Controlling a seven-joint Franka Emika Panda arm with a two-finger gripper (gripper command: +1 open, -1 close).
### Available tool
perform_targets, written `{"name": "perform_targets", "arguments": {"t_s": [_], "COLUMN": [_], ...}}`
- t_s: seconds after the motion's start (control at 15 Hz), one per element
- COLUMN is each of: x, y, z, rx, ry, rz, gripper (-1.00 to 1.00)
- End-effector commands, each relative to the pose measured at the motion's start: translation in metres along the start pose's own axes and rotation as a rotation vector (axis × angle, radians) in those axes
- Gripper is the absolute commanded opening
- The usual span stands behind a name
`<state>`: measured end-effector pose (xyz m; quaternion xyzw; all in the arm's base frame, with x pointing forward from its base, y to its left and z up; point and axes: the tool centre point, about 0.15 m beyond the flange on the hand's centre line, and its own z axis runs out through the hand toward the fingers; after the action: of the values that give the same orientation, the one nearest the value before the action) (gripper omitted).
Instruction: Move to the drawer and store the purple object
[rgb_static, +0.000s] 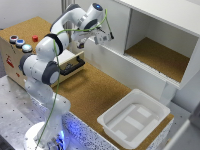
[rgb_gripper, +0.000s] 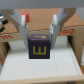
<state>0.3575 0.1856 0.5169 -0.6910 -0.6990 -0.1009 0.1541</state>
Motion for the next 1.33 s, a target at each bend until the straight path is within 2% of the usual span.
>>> {"name": "perform_targets", "arguments": {"t_s": [0.0,0.07,0.13,0.2,0.4,0.53,0.67,1.07,1.2,1.27], "x": [0.05,0.055,0.06,0.063,0.07,0.073,0.073,0.053,0.049,0.049], "y": [-0.033,-0.041,-0.047,-0.05,-0.057,-0.064,-0.058,-0.047,-0.043,-0.042], "z": [0.05,0.062,0.08,0.094,0.122,0.139,0.158,0.207,0.219,0.217], "rx": [0.007,-0.013,-0.072,-0.1,-0.122,-0.171,-0.219,-0.236,-0.202,-0.202], "ry": [0.043,0.04,0.023,0.013,0.012,0.02,-0.003,-0.039,-0.054,-0.036], "rz": [-0.193,-0.227,-0.239,-0.244,-0.28,-0.279,-0.178,0.001,0.035,0.041], "gripper": [-1.0,-1.0,-1.0,-1.0,-1.0,-1.0,-1.0,-1.0,-1.0,-1.0]}}
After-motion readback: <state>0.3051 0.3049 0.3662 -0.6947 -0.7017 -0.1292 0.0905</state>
